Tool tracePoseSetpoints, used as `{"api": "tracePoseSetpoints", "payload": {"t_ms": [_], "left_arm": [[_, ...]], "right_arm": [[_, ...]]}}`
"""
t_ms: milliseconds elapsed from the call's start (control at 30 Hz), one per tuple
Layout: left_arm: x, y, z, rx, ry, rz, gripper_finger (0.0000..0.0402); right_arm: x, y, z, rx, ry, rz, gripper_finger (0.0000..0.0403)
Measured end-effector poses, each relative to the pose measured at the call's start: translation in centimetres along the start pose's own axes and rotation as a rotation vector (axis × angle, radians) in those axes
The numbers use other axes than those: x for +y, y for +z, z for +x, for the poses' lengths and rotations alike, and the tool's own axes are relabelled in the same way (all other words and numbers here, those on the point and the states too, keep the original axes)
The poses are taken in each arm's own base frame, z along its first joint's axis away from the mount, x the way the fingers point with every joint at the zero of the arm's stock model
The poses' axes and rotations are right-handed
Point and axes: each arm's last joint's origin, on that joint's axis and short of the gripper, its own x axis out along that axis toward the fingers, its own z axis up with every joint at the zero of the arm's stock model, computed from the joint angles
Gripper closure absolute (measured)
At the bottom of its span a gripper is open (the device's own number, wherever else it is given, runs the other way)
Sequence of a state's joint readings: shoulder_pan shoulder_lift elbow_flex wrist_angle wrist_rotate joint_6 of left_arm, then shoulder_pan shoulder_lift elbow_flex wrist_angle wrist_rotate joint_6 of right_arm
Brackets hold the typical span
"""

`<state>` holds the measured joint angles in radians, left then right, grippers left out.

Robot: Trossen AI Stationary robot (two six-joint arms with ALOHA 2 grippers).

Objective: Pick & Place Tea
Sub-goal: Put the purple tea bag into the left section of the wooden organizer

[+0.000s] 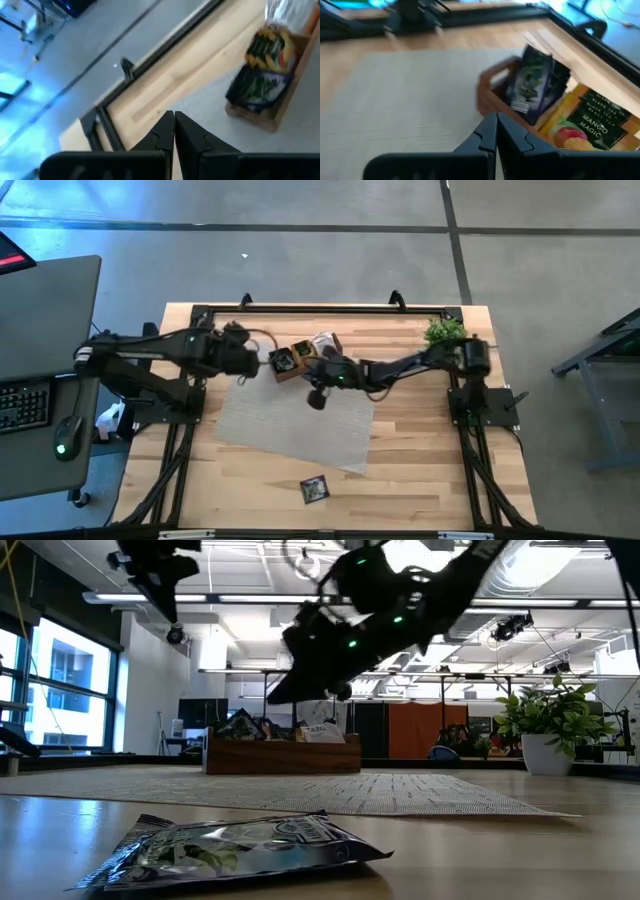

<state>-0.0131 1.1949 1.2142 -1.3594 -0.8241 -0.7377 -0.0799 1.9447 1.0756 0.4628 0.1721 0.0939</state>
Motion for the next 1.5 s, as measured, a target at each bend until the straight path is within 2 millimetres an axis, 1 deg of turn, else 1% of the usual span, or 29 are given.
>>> {"api": "tracePoseSetpoints", "payload": {"t_ms": [67,133,200,300,367,467,533,600,667,733,767,867,933,1067,1133,1233,1333,1400,1500], "left_arm": [[0.4,-1.2,-0.3,-0.004,-0.022,-0.035,0.0392],[0.2,-1.6,-0.5,-0.034,-0.044,-0.06,0.0392],[0.5,-2.4,-0.6,-0.047,-0.04,-0.053,0.0392],[0.3,-2.6,-0.8,-0.084,-0.044,-0.066,0.0392],[0.4,-2.8,-0.7,-0.077,-0.035,-0.057,0.0392],[0.4,-2.7,-0.7,-0.087,-0.034,-0.057,0.0392],[0.5,-2.7,-0.7,-0.091,-0.026,-0.047,0.0392],[0.4,-2.7,-0.7,-0.097,-0.022,-0.046,0.0392],[0.5,-2.7,-0.7,-0.097,-0.021,-0.047,0.0392],[0.5,-2.7,-0.7,-0.096,-0.021,-0.046,0.0392],[0.4,-2.7,-0.7,-0.096,-0.021,-0.046,0.0392],[0.5,-2.7,-0.7,-0.097,-0.02,-0.046,0.0392],[0.4,-2.7,-0.7,-0.096,-0.02,-0.045,0.0392],[0.4,-2.6,-0.7,-0.096,-0.02,-0.045,0.0392],[0.4,-2.7,-0.7,-0.096,-0.02,-0.045,0.0392],[0.4,-2.7,-0.7,-0.092,-0.023,-0.044,0.0392],[0.4,-2.7,-0.7,-0.086,-0.028,-0.042,0.0392],[0.4,-2.7,-0.7,-0.078,-0.035,-0.043,0.0392],[0.3,-2.7,-0.7,-0.058,-0.058,-0.044,0.0392]], "right_arm": [[-0.1,0.1,1.6,0.04,-0.029,-0.002,0.0399],[-0.3,-0.1,2.8,0.086,-0.069,-0.008,0.0401],[-0.6,-0.2,3.9,0.101,-0.122,-0.015,0.0401],[-1.1,0.0,5.2,0.094,-0.195,-0.017,0.0401],[-1.4,-0.1,5.9,0.101,-0.208,-0.013,0.0401],[-1.6,-0.3,7.3,0.107,-0.186,-0.004,0.0402],[-1.5,-0.1,8.2,0.097,-0.14,0.004,0.0402],[-1.2,0.2,8.6,0.11,-0.097,-0.004,0.0402],[-0.9,0.5,8.7,0.123,-0.101,-0.048,0.0402],[-0.3,1.1,8.3,0.147,-0.136,-0.119,0.0402],[0.0,1.8,8.0,0.147,-0.15,-0.154,0.0402],[1.3,4.5,6.3,0.147,-0.135,-0.232,0.0402],[2.3,5.8,4.8,0.167,-0.104,-0.28,0.0402],[4.7,7.3,1.4,0.23,0.038,-0.406,0.0402],[6.1,8.3,-0.4,0.236,0.128,-0.407,0.0402],[8.7,8.3,-2.7,0.292,0.327,-0.397,0.0402],[11.8,7.2,-4.1,0.336,0.5,-0.422,0.04],[13.9,6.4,-4.5,0.331,0.538,-0.436,0.0394],[16.3,5.3,-5.2,0.339,0.49,-0.465,0.0376]]}}
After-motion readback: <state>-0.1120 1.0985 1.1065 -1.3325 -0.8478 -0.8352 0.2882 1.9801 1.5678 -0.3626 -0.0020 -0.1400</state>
